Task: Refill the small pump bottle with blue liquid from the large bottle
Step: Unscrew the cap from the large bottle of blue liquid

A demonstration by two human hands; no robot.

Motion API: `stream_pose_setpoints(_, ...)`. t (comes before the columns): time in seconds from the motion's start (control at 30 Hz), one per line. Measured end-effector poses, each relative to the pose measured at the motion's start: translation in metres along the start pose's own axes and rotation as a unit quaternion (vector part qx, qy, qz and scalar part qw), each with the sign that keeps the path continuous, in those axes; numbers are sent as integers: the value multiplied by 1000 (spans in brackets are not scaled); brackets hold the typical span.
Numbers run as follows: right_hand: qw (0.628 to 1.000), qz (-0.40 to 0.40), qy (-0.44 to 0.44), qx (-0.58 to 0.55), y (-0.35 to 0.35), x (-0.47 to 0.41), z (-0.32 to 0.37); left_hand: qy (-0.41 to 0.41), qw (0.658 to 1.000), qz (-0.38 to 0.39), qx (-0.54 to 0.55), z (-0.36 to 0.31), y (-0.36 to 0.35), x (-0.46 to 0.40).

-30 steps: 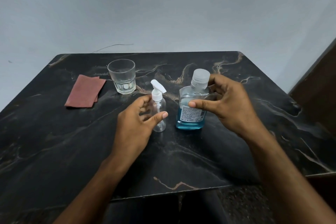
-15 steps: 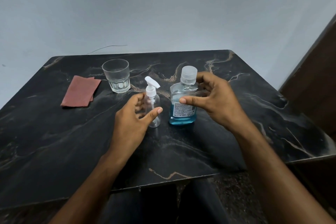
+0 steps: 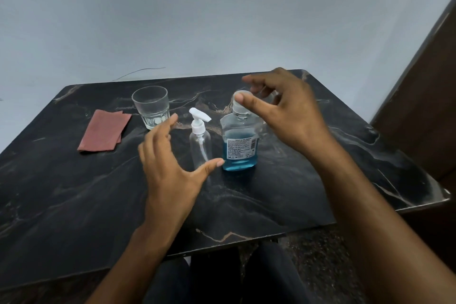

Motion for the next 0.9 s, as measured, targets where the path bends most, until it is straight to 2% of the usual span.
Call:
stream_pose_setpoints(0.07,999,-3,16,46,-2,-1,6,-63,997,-49,7,-20,5,13)
stream_pose_setpoints(0.1,998,0,17,53,-3,-1,7,-85,995,-48,23,-29,3,18)
stream_pose_setpoints(0.27,998,5,20,64,-1,-3,15,-108,990,61,63,-54,-23,29)
stream_pose_setpoints(0.43,995,41,11,93,6,-8,21,-108,987,118,-18,-62,-34,17)
stream_pose_setpoints(0.73,991,115,9,74,7,-15,23,-142,975,112,-126,-69,-31,3)
stream_pose_setpoints(0.9,987,111,29,115,2,-18,25,-147,972,111,-147,-68,-28,-2)
Point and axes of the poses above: each hand's wrist, its own x-axis away from the middle knuckle, its own y-axis out of the back of the hand, z = x × y, the point moved 4 cm from there along -x, towards the middle knuckle, and after that the axes turned 15 degrees about -y, right-handed, at the moved point
